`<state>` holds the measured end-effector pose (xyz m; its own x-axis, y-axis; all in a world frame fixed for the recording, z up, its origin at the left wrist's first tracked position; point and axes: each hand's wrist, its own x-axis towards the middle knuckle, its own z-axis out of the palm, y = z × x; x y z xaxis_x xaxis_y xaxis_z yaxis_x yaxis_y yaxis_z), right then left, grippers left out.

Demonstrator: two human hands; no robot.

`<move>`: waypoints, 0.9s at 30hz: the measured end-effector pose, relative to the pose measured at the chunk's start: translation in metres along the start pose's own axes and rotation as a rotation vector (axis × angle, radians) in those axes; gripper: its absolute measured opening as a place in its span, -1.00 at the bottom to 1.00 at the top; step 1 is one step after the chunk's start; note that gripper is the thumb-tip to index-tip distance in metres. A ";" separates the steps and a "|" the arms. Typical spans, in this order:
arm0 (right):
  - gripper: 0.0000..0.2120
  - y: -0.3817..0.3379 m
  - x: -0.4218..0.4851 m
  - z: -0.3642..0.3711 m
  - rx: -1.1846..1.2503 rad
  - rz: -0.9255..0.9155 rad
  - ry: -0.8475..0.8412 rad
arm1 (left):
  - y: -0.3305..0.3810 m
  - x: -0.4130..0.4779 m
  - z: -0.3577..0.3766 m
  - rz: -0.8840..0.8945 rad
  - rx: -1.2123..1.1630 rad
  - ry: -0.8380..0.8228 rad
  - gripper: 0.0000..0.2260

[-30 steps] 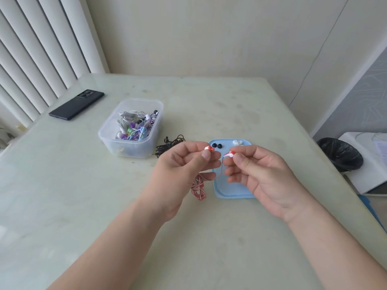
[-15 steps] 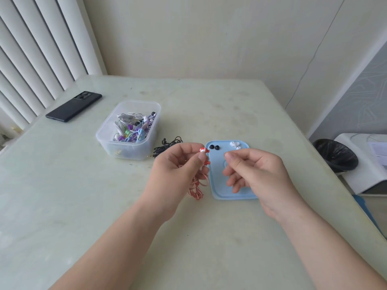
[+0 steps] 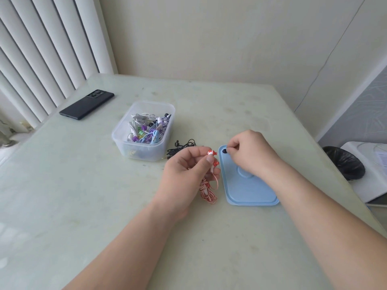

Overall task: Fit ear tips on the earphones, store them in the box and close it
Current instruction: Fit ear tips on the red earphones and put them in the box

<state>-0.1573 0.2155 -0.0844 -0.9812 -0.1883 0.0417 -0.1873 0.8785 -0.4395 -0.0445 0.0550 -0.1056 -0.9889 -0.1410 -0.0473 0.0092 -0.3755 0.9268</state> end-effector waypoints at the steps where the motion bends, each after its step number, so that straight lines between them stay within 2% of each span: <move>1: -0.85 -0.002 -0.001 -0.001 -0.001 -0.009 -0.021 | 0.000 0.000 -0.001 -0.001 -0.003 0.001 -0.95; 4: -0.86 0.000 -0.005 -0.002 -0.007 -0.019 -0.030 | 0.000 0.000 -0.001 0.000 -0.008 0.006 -0.94; 6: -0.88 0.001 -0.014 -0.007 0.049 -0.030 0.039 | 0.001 -0.001 0.000 -0.002 -0.012 0.006 -0.92; 8: -0.92 -0.005 -0.031 -0.013 0.360 -0.015 0.081 | 0.002 -0.002 0.000 -0.001 -0.010 0.000 -0.88; 11: -0.90 -0.014 -0.059 -0.014 0.949 0.050 -0.046 | 0.003 -0.002 0.001 -0.006 0.005 0.000 -0.88; 13: -0.86 -0.011 -0.069 -0.004 1.098 0.063 -0.062 | 0.002 -0.003 0.001 0.001 0.016 -0.005 -0.90; 20: -0.83 0.001 -0.074 0.012 1.261 0.018 -0.045 | 0.001 -0.003 0.000 0.038 0.148 -0.039 -0.94; 27: -0.71 0.005 -0.074 0.014 1.304 0.012 -0.092 | -0.002 -0.003 0.001 0.039 0.212 -0.048 -0.94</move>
<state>-0.0854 0.2276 -0.1027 -0.9660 -0.2584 -0.0063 0.0542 -0.1789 -0.9824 -0.0419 0.0574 -0.1064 -0.9944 -0.1057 0.0033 0.0211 -0.1685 0.9855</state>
